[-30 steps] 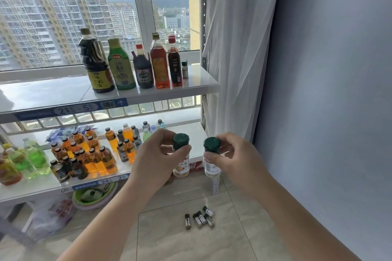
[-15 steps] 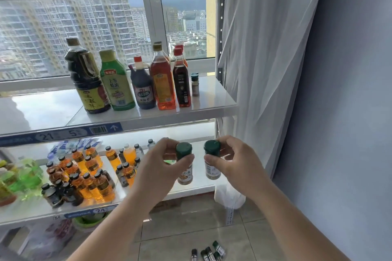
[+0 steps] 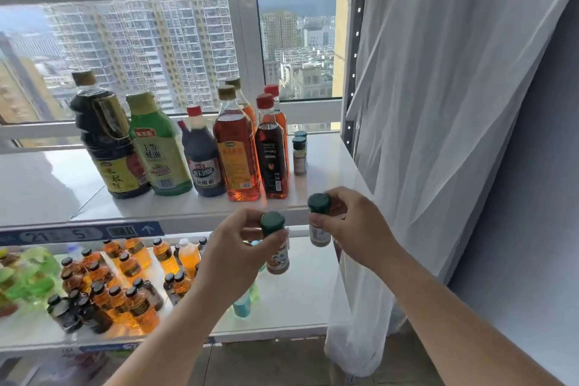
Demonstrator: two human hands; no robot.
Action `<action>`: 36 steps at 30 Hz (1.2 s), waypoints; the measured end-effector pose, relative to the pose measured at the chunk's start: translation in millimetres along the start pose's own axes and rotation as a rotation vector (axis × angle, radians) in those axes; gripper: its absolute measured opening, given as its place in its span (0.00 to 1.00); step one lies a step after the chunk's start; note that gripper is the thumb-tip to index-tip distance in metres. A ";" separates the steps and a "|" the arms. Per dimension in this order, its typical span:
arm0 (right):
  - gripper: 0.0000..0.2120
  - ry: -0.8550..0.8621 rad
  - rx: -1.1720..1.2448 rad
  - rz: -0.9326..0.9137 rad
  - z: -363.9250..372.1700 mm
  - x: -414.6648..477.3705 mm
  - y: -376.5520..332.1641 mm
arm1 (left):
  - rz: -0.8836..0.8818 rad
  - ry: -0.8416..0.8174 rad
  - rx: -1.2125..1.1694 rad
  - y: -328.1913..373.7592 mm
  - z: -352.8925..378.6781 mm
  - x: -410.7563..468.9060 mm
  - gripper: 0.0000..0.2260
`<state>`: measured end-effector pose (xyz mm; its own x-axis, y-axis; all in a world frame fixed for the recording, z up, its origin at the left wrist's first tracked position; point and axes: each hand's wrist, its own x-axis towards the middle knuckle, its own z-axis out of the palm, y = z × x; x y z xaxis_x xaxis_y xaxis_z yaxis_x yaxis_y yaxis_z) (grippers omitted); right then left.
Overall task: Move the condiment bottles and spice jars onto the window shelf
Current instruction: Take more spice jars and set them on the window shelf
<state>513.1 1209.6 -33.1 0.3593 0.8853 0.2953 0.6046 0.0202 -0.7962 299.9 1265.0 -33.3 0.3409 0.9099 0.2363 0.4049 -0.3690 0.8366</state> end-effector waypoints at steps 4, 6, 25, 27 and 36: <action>0.14 0.025 -0.045 -0.002 9.0 38.8 8.3 | -0.016 -0.013 -0.018 -4.8 5.1 28.4 0.11; 0.14 0.042 -0.061 0.008 15.4 56.2 12.6 | -0.017 -0.030 -0.038 -6.3 6.5 44.1 0.11; 0.15 0.185 -0.116 0.093 76.5 169.7 42.9 | 0.069 -0.094 -0.064 -28.2 -17.4 130.8 0.10; 0.15 0.183 -0.127 0.103 78.7 174.3 45.2 | 0.073 -0.102 -0.074 -28.4 -19.9 132.7 0.10; 0.15 0.179 -0.155 0.137 83.5 187.1 51.0 | 0.062 -0.124 -0.087 -31.5 -23.0 134.3 0.11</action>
<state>551.8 1415.1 -62.6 0.5566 0.7784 0.2903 0.6386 -0.1774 -0.7488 313.4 1403.2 -16.5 0.4676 0.8534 0.2303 0.3066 -0.4010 0.8633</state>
